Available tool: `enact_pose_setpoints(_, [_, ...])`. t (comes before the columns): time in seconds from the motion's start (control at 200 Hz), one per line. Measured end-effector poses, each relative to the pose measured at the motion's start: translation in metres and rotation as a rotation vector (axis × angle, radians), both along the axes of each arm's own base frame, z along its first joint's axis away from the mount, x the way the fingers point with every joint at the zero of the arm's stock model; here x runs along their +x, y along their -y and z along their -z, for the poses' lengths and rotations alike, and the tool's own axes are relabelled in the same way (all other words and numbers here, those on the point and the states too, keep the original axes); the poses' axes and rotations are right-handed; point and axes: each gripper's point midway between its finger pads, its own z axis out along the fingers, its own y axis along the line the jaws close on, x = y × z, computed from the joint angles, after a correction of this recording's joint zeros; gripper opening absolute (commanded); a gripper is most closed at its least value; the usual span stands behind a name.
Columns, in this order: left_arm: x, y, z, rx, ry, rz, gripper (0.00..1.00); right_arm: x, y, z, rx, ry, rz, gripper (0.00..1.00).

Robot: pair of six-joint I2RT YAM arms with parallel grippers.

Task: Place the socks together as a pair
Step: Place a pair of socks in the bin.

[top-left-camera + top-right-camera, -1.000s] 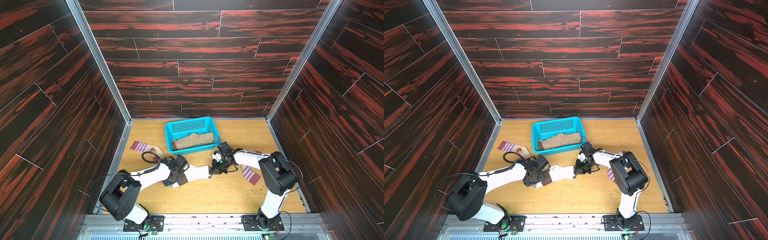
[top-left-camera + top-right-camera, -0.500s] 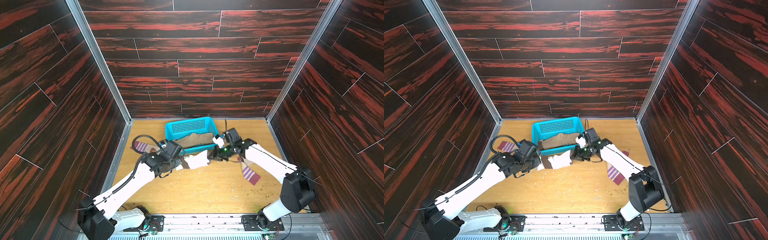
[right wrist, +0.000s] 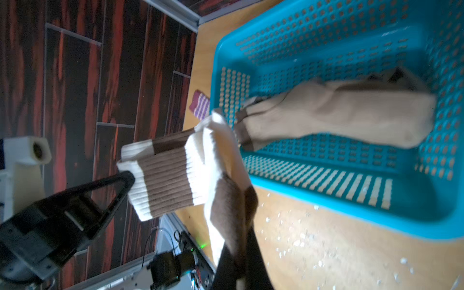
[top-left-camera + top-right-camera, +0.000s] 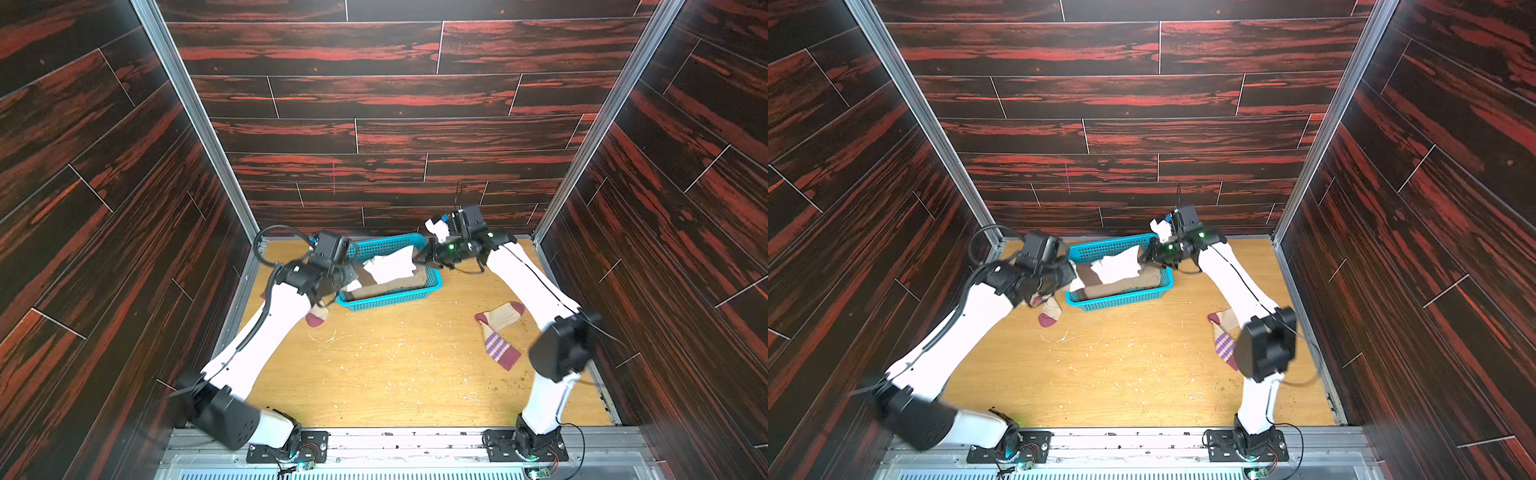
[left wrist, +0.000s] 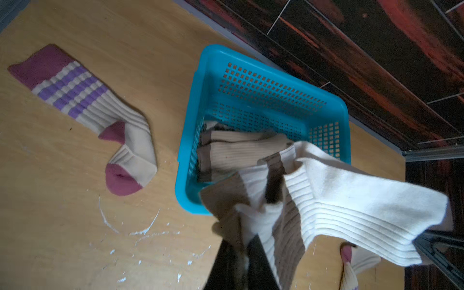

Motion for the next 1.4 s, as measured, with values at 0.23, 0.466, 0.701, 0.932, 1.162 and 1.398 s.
enact_pose_setpoints(0.23, [0.057,-0.002,0.037,-0.003,-0.048,0.033,0.09,0.071,-0.009,0.039,-0.023,-0.021,0.011,0.00])
enact_pose_setpoints(0.466, [0.091,0.004,0.103,-0.005,-0.145,0.078,0.09,0.094,0.000,0.104,-0.085,-0.128,0.029,0.00])
enact_pose_setpoints(0.701, [0.088,0.008,0.161,0.012,-0.254,0.111,0.12,0.090,0.023,0.147,-0.175,-0.206,0.058,0.06])
enact_pose_setpoints(0.932, [0.089,0.008,0.167,0.024,-0.249,0.122,0.47,0.085,0.031,0.158,-0.235,-0.215,0.057,0.45])
enact_pose_setpoints(1.162, [0.092,0.007,0.161,0.028,-0.241,0.117,0.66,0.069,0.037,0.143,-0.262,-0.216,0.059,0.59])
enact_pose_setpoints(1.398, [0.090,0.002,0.118,0.017,-0.181,0.094,0.99,0.035,0.062,0.066,-0.265,-0.098,0.097,0.66])
